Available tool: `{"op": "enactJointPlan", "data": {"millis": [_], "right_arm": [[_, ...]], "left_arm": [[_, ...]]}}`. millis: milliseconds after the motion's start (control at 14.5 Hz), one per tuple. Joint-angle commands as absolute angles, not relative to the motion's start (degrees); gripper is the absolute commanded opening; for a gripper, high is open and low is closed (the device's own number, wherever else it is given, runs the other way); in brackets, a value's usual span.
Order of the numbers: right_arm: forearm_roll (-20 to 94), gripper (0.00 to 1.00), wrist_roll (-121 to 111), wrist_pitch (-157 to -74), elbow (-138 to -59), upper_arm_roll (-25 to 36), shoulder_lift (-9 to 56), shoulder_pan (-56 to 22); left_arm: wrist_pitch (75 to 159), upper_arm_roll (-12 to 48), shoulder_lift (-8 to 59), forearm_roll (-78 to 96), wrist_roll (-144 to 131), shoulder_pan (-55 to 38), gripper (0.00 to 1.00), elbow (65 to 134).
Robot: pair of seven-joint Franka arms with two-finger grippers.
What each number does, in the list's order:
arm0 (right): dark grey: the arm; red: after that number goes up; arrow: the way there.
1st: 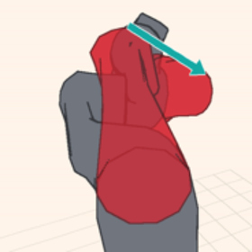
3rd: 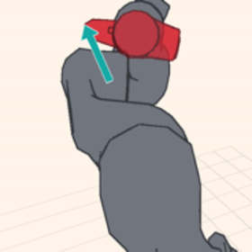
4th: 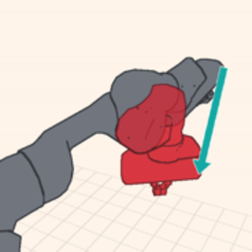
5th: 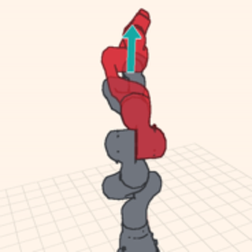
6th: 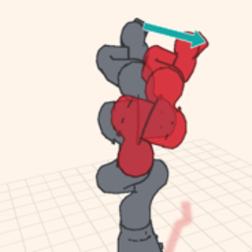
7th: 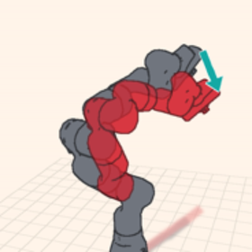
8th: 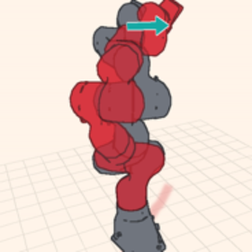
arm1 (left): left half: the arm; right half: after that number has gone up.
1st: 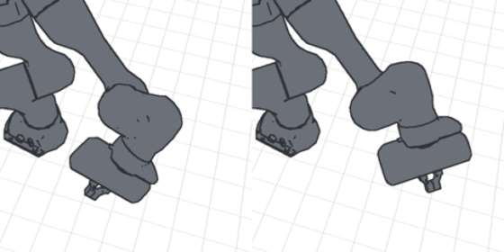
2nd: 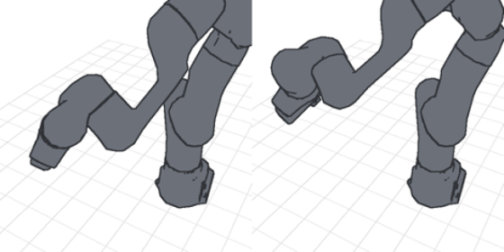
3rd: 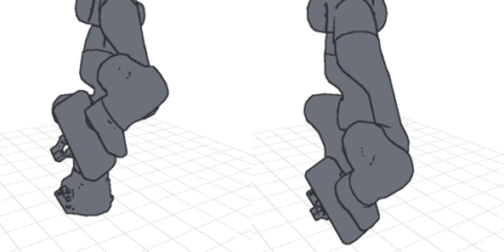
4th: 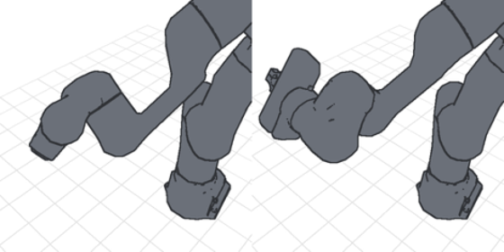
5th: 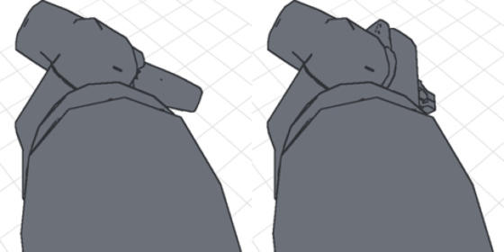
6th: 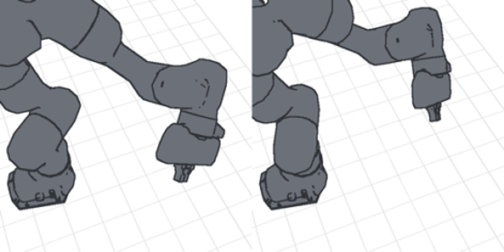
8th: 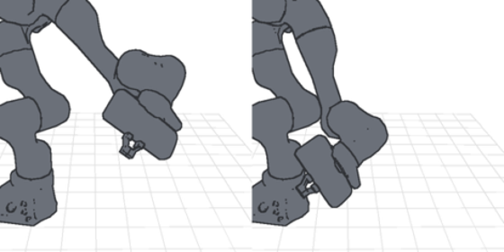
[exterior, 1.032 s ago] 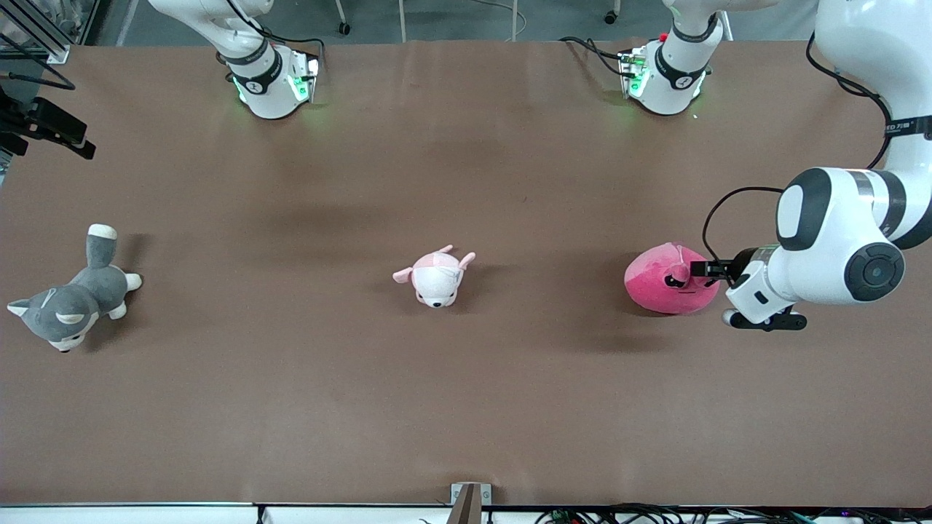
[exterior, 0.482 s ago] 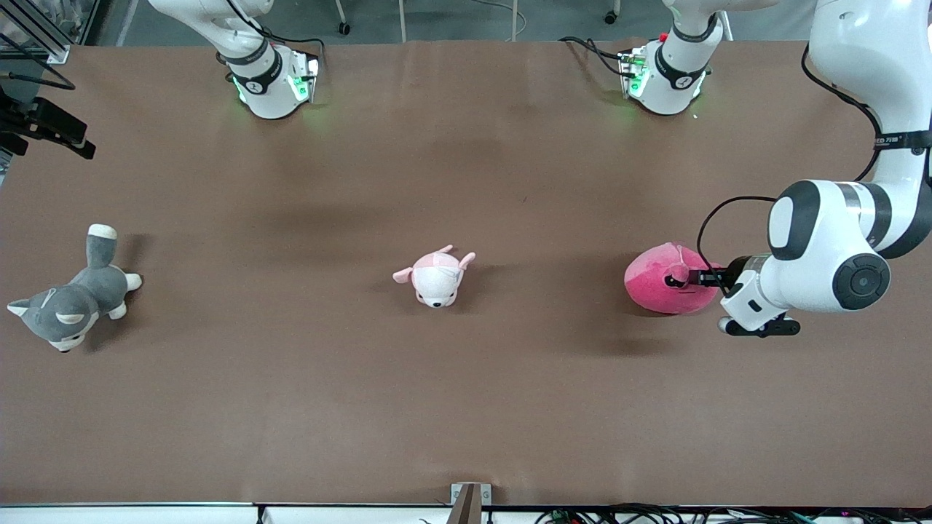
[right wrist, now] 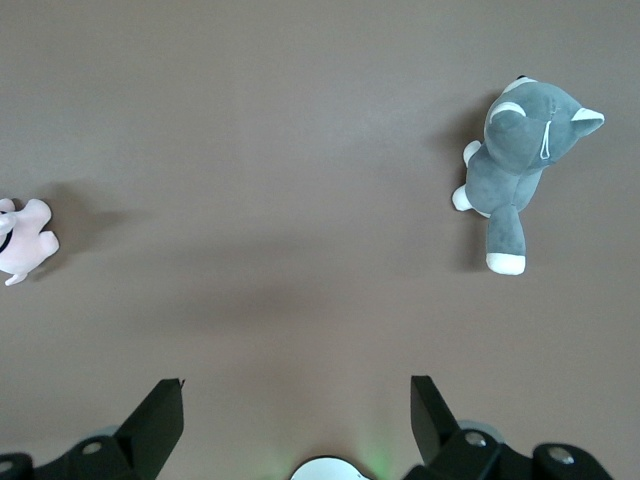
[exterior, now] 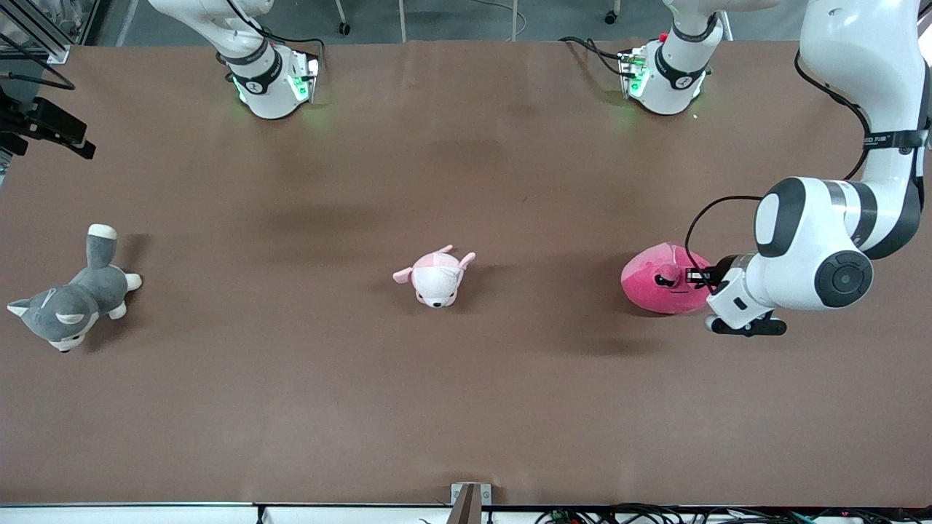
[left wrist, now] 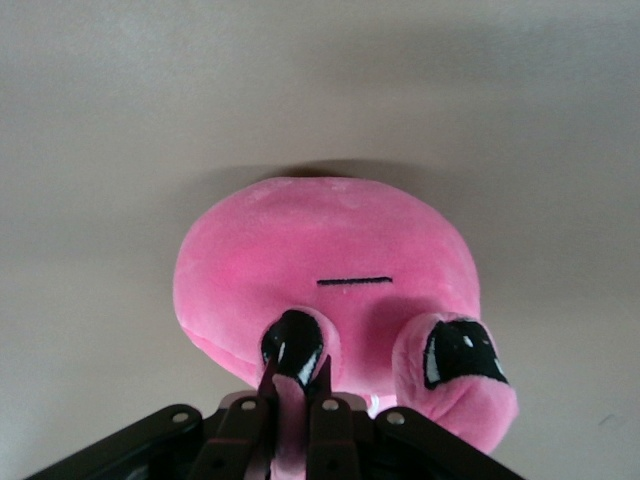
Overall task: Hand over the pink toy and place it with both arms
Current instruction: 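Lower the left gripper onto the pink plush and grasp it, then lift the pink plush with the left gripper toward the table middle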
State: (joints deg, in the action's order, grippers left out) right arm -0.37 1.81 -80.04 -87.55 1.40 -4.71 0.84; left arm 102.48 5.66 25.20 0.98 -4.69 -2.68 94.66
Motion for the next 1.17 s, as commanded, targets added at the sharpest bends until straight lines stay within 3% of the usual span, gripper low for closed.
{"op": "enactJointPlan", "data": {"millis": [0, 413, 688, 1101], "right_arm": [[-0.3, 1.00, 1.4, -79.9, -88.6, 1.3, -6.1, 1.2], [-0.3, 1.00, 1.4, -80.2, -88.5, 1.3, -5.9, 1.3], [-0.5, 1.00, 1.5, -83.1, -87.5, 1.5, -3.7, 4.0], [0.0, 1.00, 1.4, -85.1, -87.5, 1.5, 2.0, 6.4]], "left_arm": [[101.4, 7.1, 22.6, 1.5, -5.6, -3.1, 0.00, 93.0], [86.7, 17.2, 22.4, 6.9, -24.0, -3.7, 0.00, 78.5], [86.0, 24.5, 22.4, 6.9, -40.7, -7.7, 0.00, 72.9], [87.7, 25.0, 22.6, 7.4, -56.3, -20.7, 0.00, 67.2]]}}
